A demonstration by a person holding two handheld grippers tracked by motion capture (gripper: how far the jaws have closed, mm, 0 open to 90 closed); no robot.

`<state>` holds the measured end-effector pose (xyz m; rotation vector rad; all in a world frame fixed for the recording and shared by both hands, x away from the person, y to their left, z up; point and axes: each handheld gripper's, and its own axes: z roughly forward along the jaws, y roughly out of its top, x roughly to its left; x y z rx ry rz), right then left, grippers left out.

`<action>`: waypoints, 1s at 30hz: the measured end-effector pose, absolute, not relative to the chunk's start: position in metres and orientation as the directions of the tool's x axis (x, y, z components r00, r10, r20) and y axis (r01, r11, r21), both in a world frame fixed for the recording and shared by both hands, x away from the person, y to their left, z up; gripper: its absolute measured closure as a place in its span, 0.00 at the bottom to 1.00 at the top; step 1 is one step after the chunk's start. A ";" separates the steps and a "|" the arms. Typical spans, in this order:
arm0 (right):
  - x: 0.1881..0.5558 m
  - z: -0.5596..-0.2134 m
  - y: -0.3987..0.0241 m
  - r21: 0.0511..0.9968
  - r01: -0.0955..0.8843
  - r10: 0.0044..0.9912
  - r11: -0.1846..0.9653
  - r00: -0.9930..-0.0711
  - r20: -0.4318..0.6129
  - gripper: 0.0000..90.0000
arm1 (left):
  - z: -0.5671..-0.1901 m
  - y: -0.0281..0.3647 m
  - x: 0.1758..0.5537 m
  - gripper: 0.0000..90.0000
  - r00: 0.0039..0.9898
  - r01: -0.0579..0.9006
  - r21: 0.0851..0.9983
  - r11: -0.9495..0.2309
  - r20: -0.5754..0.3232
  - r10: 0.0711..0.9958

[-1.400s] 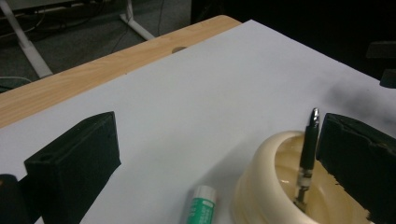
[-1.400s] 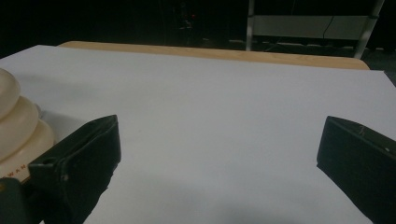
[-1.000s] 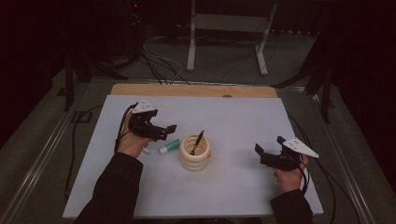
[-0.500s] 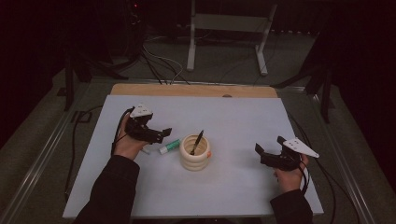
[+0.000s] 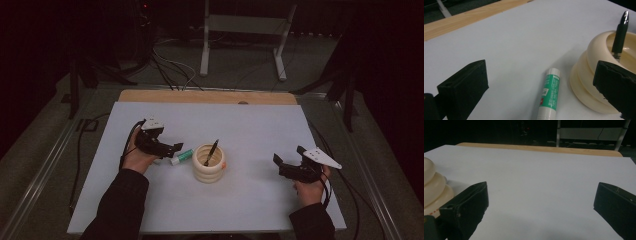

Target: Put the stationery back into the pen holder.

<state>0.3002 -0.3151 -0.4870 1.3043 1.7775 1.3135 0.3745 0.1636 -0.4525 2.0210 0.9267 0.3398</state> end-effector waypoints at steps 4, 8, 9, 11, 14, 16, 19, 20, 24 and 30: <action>0.300 -0.487 -0.315 0.928 0.369 0.926 0.043 -0.364 0.102 0.00 | -0.457 0.163 0.375 0.00 0.691 0.492 0.792 -0.360 -0.104 0.715; 0.300 -0.487 -0.315 0.928 0.370 0.926 0.042 -0.364 0.103 0.00 | -0.461 0.162 0.375 0.00 0.693 0.501 0.782 -0.372 -0.105 0.713; 0.300 -0.487 -0.315 0.928 0.370 0.926 0.042 -0.364 0.103 0.00 | -0.463 0.162 0.375 0.00 0.692 0.507 0.776 -0.376 -0.106 0.714; 0.300 -0.487 -0.315 0.928 0.370 0.926 0.042 -0.364 0.103 0.00 | -0.465 0.162 0.374 0.00 0.688 0.513 0.769 -0.382 -0.103 0.718; 0.300 -0.487 -0.315 0.928 0.371 0.925 0.042 -0.364 0.104 0.00 | -0.468 0.161 0.374 0.01 0.688 0.521 0.758 -0.391 -0.103 0.718; 0.300 -0.487 -0.315 0.927 0.374 0.926 0.044 -0.364 0.103 0.00 | -0.470 0.160 0.373 0.02 0.687 0.526 0.753 -0.396 -0.101 0.720; 0.300 -0.487 -0.315 0.927 0.374 0.925 0.044 -0.365 0.103 0.00 | -0.473 0.159 0.373 0.02 0.688 0.527 0.749 -0.402 -0.098 0.719; 0.300 -0.487 -0.315 0.927 0.373 0.925 0.043 -0.364 0.104 0.00 | -0.474 0.159 0.373 0.02 0.688 0.528 0.746 -0.407 -0.095 0.719; 0.300 -0.487 -0.315 0.927 0.374 0.925 0.042 -0.364 0.105 0.00 | -0.478 0.159 0.373 0.02 0.693 0.532 0.735 -0.420 -0.092 0.715; 0.300 -0.487 -0.315 0.927 0.373 0.925 0.043 -0.366 0.104 0.00 | -0.485 0.159 0.372 0.06 0.691 0.546 0.717 -0.434 -0.093 0.717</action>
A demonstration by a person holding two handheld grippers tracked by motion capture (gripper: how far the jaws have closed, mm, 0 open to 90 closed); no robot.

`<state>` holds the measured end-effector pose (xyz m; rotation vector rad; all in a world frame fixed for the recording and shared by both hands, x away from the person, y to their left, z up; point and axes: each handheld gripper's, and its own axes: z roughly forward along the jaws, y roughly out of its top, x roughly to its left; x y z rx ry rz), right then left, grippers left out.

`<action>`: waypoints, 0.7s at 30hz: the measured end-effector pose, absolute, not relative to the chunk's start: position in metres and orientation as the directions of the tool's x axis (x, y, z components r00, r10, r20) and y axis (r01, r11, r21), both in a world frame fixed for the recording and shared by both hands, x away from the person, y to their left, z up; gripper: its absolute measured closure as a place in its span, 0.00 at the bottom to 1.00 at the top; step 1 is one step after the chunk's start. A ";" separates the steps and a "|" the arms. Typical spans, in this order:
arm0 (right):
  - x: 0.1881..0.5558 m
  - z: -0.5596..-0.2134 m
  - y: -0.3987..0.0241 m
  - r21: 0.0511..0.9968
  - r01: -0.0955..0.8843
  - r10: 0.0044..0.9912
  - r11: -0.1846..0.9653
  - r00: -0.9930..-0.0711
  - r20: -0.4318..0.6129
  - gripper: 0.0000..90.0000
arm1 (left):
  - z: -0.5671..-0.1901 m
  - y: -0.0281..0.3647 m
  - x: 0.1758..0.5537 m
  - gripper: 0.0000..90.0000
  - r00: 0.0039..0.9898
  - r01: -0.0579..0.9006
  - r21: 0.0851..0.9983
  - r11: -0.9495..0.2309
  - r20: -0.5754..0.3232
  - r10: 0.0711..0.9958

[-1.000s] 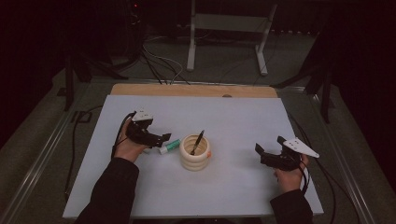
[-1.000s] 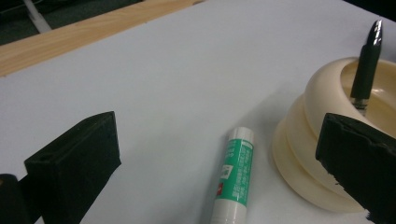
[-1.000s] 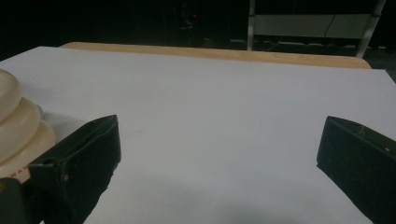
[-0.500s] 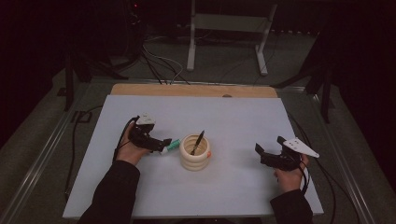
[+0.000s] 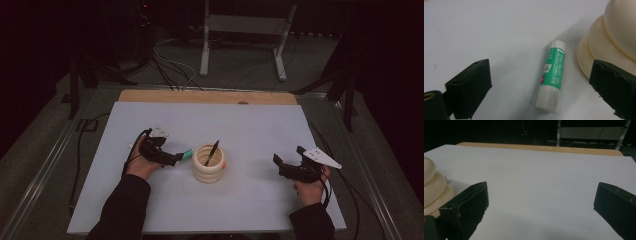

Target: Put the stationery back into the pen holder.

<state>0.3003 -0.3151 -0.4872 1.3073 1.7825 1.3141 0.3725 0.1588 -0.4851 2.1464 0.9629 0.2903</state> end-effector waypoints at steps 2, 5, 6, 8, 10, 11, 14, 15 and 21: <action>0.300 -0.487 -0.315 0.927 0.374 0.924 0.043 -0.366 0.105 0.00 | -0.487 0.159 0.373 0.08 0.692 0.550 0.712 -0.436 -0.096 0.716; 0.300 -0.487 -0.315 0.927 0.374 0.924 0.042 -0.367 0.106 0.00 | -0.489 0.158 0.373 0.09 0.694 0.556 0.703 -0.443 -0.100 0.713; 0.300 -0.487 -0.315 0.927 0.373 0.924 0.042 -0.367 0.106 0.00 | -0.490 0.158 0.373 0.10 0.696 0.557 0.701 -0.446 -0.101 0.711; 0.300 -0.487 -0.315 0.926 0.374 0.924 0.042 -0.367 0.107 0.00 | -0.490 0.157 0.373 0.12 0.697 0.558 0.698 -0.449 -0.102 0.709; 0.300 -0.487 -0.315 0.926 0.374 0.924 0.042 -0.366 0.107 0.00 | -0.492 0.157 0.373 0.15 0.704 0.558 0.695 -0.454 -0.106 0.703; 0.300 -0.487 -0.315 0.926 0.374 0.924 0.042 -0.366 0.106 0.00 | -0.492 0.157 0.373 0.17 0.704 0.558 0.695 -0.454 -0.106 0.703; 0.300 -0.487 -0.315 0.926 0.374 0.924 0.041 -0.367 0.107 0.00 | -0.493 0.157 0.373 0.18 0.705 0.562 0.689 -0.457 -0.111 0.701; 0.300 -0.487 -0.315 0.926 0.374 0.924 0.041 -0.366 0.107 0.00 | -0.493 0.156 0.372 0.19 0.706 0.563 0.685 -0.462 -0.109 0.699; 0.300 -0.487 -0.315 0.926 0.374 0.924 0.042 -0.368 0.106 0.00 | -0.497 0.151 0.369 0.23 0.721 0.550 0.663 -0.508 -0.070 0.689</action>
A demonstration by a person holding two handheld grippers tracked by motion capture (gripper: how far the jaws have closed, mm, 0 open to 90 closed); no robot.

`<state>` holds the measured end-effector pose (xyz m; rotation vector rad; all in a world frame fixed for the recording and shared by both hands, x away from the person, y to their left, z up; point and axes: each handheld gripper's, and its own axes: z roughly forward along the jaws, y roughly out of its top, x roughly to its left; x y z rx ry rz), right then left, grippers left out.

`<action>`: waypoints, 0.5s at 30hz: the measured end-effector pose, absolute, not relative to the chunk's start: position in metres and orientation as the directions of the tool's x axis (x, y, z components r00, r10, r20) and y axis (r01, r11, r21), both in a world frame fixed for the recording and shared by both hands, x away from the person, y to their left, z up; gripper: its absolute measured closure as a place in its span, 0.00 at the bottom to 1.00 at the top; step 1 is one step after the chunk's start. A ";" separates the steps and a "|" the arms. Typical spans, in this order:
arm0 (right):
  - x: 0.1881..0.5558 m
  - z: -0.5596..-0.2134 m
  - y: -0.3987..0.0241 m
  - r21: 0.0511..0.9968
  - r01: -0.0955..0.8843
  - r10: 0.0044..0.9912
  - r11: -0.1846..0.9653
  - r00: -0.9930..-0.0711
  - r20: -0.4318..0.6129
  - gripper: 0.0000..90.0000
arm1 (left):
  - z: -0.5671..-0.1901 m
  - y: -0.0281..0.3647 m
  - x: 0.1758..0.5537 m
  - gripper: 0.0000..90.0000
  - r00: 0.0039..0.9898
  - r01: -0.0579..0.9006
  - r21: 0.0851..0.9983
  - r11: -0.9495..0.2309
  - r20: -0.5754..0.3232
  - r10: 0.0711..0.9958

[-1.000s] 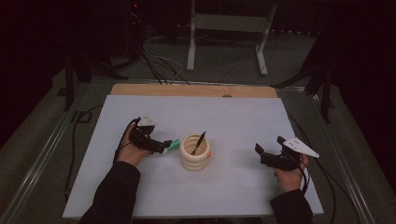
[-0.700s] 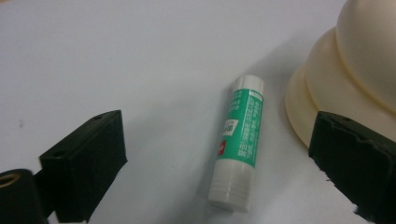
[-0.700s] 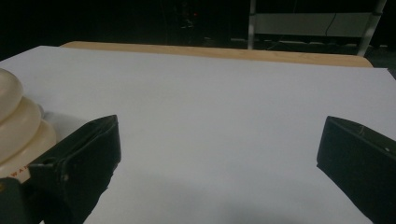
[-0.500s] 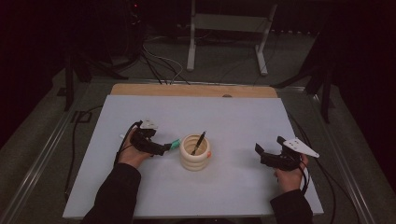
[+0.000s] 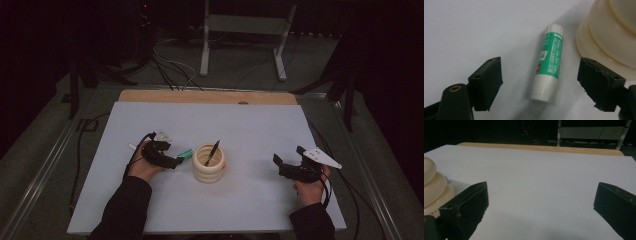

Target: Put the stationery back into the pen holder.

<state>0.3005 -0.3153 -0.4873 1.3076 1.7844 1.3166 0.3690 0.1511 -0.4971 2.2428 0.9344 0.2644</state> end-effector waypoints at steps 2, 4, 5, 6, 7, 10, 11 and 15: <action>0.300 -0.487 -0.315 0.927 0.374 0.924 0.042 -0.368 0.107 0.00 | -0.498 0.150 0.369 0.25 0.724 0.547 0.658 -0.517 -0.062 0.687; 0.301 -0.487 -0.315 0.926 0.374 0.924 0.043 -0.368 0.106 0.00 | -0.499 0.148 0.369 0.28 0.722 0.551 0.649 -0.524 -0.057 0.689; 0.301 -0.487 -0.315 0.926 0.374 0.924 0.043 -0.368 0.106 0.00 | -0.499 0.147 0.369 0.28 0.725 0.551 0.648 -0.526 -0.059 0.686; 0.300 -0.487 -0.315 0.926 0.374 0.924 0.043 -0.368 0.106 0.00 | -0.501 0.146 0.368 0.35 0.735 0.551 0.642 -0.534 -0.069 0.675; 0.300 -0.487 -0.315 0.926 0.374 0.924 0.043 -0.368 0.106 0.00 | -0.501 0.146 0.368 0.39 0.735 0.551 0.642 -0.534 -0.069 0.675; 0.301 -0.488 -0.315 0.926 0.374 0.924 0.045 -0.369 0.104 0.00 | -0.505 0.142 0.368 0.54 0.753 0.546 0.614 -0.570 -0.062 0.655; 0.301 -0.488 -0.315 0.926 0.374 0.923 0.046 -0.370 0.104 0.00 | -0.507 0.142 0.368 0.58 0.752 0.550 0.606 -0.575 -0.060 0.656; 0.301 -0.488 -0.315 0.926 0.375 0.924 0.044 -0.368 0.105 0.00 | -0.510 0.142 0.368 0.73 0.761 0.538 0.581 -0.611 -0.023 0.649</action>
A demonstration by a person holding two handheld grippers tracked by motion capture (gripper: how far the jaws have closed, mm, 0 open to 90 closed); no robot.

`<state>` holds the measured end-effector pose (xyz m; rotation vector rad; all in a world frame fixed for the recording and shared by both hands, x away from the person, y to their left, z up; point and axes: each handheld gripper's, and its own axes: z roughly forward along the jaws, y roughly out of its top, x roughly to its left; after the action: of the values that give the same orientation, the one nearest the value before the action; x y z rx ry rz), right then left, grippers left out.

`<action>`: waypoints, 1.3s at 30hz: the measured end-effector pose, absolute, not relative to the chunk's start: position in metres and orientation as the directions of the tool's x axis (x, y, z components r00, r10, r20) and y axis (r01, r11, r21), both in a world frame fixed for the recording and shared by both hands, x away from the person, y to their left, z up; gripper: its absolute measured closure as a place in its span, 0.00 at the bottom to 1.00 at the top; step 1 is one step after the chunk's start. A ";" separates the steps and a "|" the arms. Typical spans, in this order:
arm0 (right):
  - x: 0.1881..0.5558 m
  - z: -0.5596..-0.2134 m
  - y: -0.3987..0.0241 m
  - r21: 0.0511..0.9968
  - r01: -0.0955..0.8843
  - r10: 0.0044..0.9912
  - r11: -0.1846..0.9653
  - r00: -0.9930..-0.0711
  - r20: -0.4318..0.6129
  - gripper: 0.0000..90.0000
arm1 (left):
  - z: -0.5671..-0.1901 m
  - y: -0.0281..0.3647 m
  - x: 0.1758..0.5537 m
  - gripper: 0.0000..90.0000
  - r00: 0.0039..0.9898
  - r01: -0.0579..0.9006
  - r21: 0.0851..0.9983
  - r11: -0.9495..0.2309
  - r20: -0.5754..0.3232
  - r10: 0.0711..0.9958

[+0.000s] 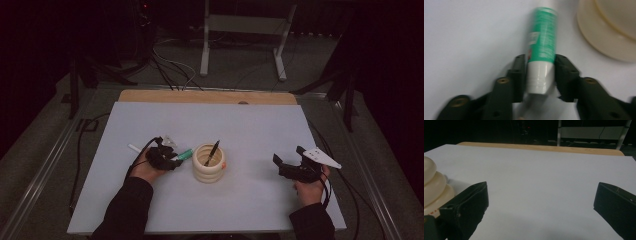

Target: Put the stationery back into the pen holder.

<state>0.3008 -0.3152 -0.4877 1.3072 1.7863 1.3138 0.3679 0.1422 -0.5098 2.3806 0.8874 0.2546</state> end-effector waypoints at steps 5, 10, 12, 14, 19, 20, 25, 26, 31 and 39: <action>0.301 -0.488 -0.315 0.926 0.373 0.923 0.050 -0.372 0.100 0.00 | -0.508 0.140 0.367 0.73 0.768 0.528 0.570 -0.629 -0.005 0.641; 0.301 -0.488 -0.315 0.927 0.373 0.924 0.047 -0.369 0.102 0.00 | -0.502 0.144 0.366 0.74 0.757 0.534 0.586 -0.609 -0.010 0.654; 0.301 -0.488 -0.315 0.927 0.373 0.924 0.048 -0.370 0.101 0.00 | -0.501 0.145 0.366 0.74 0.755 0.534 0.589 -0.606 -0.010 0.655; 0.301 -0.488 -0.315 0.927 0.372 0.923 0.050 -0.371 0.099 0.00 | -0.499 0.147 0.366 0.74 0.750 0.536 0.594 -0.600 -0.009 0.661; 0.301 -0.488 -0.315 0.927 0.373 0.923 0.049 -0.371 0.100 0.00 | -0.493 0.151 0.365 0.74 0.743 0.540 0.610 -0.580 -0.023 0.669; 0.301 -0.488 -0.315 0.927 0.372 0.923 0.049 -0.371 0.100 0.00 | -0.491 0.151 0.365 0.74 0.744 0.539 0.611 -0.580 -0.021 0.668; 0.301 -0.488 -0.315 0.927 0.372 0.923 0.049 -0.371 0.100 0.00 | -0.484 0.153 0.364 0.74 0.741 0.534 0.622 -0.573 -0.017 0.672; 0.301 -0.488 -0.315 0.927 0.373 0.924 0.046 -0.369 0.103 0.00 | -0.483 0.154 0.364 0.74 0.741 0.534 0.623 -0.572 -0.019 0.671; 0.301 -0.488 -0.315 0.927 0.373 0.924 0.046 -0.369 0.103 0.00 | -0.479 0.156 0.363 0.74 0.740 0.531 0.625 -0.572 -0.014 0.672; 0.301 -0.488 -0.315 0.926 0.373 0.924 0.050 -0.370 0.100 0.00 | -0.468 0.158 0.360 0.73 0.742 0.516 0.634 -0.575 0.003 0.670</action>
<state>0.3009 -0.3148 -0.4879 1.3010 1.7891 1.3111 0.3600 0.1583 -0.4681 2.3173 0.8893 0.3223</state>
